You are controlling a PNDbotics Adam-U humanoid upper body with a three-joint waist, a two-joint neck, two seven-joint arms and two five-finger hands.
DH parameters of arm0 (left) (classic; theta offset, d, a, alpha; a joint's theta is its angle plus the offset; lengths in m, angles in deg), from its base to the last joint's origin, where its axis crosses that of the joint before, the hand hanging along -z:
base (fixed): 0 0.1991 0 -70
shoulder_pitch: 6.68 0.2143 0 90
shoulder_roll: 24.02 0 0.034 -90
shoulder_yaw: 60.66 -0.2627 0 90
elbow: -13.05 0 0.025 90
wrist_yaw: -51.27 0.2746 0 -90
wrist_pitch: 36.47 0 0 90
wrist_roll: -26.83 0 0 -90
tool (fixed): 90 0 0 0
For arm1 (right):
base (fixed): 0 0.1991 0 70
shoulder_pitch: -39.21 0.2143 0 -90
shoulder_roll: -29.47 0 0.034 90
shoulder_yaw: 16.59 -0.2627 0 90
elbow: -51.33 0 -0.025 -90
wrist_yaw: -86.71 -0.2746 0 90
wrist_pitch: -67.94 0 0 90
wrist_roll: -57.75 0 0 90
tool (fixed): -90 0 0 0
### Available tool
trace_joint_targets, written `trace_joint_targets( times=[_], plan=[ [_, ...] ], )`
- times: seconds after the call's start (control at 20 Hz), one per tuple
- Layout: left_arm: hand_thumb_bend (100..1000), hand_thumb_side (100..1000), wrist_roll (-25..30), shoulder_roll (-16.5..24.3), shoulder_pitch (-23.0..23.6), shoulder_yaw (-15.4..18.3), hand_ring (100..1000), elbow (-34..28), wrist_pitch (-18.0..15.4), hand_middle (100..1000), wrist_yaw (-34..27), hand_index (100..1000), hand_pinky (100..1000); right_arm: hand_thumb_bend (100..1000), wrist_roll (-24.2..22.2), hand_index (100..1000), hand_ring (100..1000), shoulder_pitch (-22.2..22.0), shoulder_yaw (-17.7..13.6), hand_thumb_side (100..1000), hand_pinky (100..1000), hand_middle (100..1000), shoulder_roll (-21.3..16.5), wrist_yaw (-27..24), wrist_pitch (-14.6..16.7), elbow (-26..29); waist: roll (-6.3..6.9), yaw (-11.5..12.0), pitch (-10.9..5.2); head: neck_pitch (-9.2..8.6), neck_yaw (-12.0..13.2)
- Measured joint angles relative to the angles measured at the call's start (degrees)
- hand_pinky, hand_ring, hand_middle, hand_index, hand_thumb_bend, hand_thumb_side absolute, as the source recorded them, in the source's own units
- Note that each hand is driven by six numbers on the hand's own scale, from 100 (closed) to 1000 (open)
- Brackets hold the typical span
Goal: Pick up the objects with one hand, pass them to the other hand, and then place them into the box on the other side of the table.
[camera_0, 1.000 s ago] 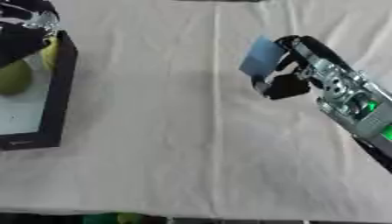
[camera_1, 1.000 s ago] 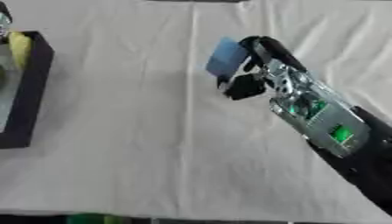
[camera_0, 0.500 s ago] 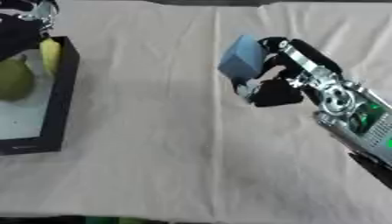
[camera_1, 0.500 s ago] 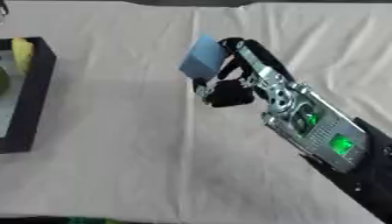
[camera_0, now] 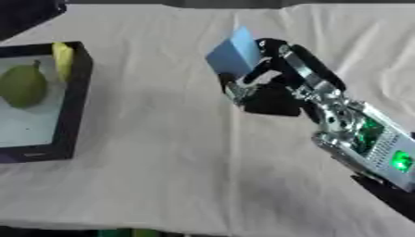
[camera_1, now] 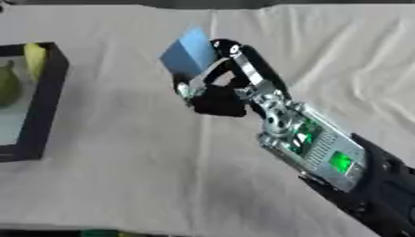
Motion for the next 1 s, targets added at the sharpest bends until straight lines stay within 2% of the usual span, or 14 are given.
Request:
trace_joint_targets(
  times=[0.15, 0.35, 0.55, 0.7, 1.0],
  plan=[
    [100, 408, 5.3, -0.8, -2.3, -1.9, 784, 0.0, -0.6, 712, 1.7, 752, 777, 100, 1.3, 568, 589, 0.0, 0.7, 333, 250, 453, 0.6, 0.2, 1.3, 0.0, 0.18, 0.3, 0.00, 0.00, -0.1],
    [100, 397, 12.1, -1.7, -4.7, -4.4, 793, 0.0, -1.1, 738, 3.5, 781, 784, 100, 1.7, 568, 589, -0.2, 1.6, 306, 251, 453, 1.3, 2.5, 3.9, 0.0, 0.30, 0.6, -0.01, 0.00, 0.0],
    [100, 394, 18.6, -2.3, -6.5, -6.9, 806, 0.0, -1.2, 763, 5.2, 800, 790, 100, -0.2, 569, 592, -0.7, 2.6, 260, 254, 455, 1.6, 6.7, 7.4, 0.0, 0.37, 0.7, -0.02, -0.01, 0.1],
    [100, 428, 22.9, -2.9, -7.5, -8.5, 808, 0.0, -0.7, 769, 6.2, 803, 791, 100, -2.1, 570, 592, -0.8, 3.1, 239, 258, 457, 1.6, 10.1, 9.4, 0.0, 0.60, 0.8, -0.02, -0.03, 0.2],
    [100, 475, 28.6, -4.1, -9.0, -11.0, 814, 0.0, 0.5, 780, 7.3, 808, 795, 100, -4.4, 567, 587, -1.3, 3.3, 230, 259, 455, 1.6, 14.0, 11.4, 0.0, 0.69, 0.8, -0.02, -0.05, 0.4]
  ],
)
